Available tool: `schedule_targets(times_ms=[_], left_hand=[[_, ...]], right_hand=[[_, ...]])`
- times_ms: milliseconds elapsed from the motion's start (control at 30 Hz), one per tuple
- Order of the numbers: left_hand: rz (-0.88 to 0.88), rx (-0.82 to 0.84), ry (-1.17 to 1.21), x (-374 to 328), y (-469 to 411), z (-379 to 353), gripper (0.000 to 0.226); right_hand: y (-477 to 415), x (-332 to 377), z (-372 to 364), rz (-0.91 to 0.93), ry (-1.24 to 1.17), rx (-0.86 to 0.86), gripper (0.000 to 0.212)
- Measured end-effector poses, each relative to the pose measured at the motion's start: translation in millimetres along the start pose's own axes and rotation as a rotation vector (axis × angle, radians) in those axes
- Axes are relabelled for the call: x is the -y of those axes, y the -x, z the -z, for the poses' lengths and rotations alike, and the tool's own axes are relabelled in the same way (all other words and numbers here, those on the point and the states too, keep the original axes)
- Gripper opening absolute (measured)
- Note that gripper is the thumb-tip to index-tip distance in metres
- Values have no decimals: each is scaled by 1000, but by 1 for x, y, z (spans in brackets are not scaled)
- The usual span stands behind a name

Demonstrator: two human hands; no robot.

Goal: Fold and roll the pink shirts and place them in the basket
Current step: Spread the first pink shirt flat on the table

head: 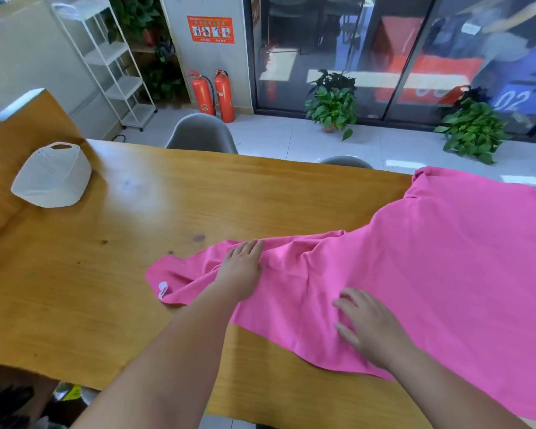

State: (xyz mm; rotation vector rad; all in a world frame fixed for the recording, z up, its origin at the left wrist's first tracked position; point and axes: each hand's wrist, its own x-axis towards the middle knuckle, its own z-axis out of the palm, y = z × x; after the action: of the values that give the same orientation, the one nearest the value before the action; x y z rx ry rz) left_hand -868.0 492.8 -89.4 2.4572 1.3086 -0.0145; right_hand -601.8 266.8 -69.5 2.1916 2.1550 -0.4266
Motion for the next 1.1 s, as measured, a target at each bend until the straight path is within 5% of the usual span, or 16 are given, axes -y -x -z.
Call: schedule_targets(times_ms=[267, 400, 567, 667, 767, 867, 933, 1000, 1100], left_hand=[[39, 142, -88, -21, -63, 9, 74], [92, 231, -146, -37, -86, 1, 61], [157, 143, -219, -48, -97, -7, 34], [174, 134, -220, -48, -99, 1, 23], [209, -167, -98, -47, -101, 24, 15], [237, -643, 65, -46, -103, 58, 8], [239, -779, 72, -42, -95, 76, 6], [147, -643, -51, -33, -80, 71, 8], [-86, -135, -88, -23, -42, 35, 40]], right_hand=[[-65, -29, 23, -112, -3, 34, 76], [-91, -43, 29, -81, 5, 24, 81], [-110, -56, 30, -77, 13, 73, 84], [-118, -65, 22, -44, 64, -1, 62], [-118, -78, 21, 33, 135, -261, 23], [-105, -88, 31, 54, 139, -428, 18], [-95, -96, 30, 66, 154, -383, 24], [-85, -102, 21, 85, 186, -254, 26], [-71, -102, 7, 70, 206, -118, 38]])
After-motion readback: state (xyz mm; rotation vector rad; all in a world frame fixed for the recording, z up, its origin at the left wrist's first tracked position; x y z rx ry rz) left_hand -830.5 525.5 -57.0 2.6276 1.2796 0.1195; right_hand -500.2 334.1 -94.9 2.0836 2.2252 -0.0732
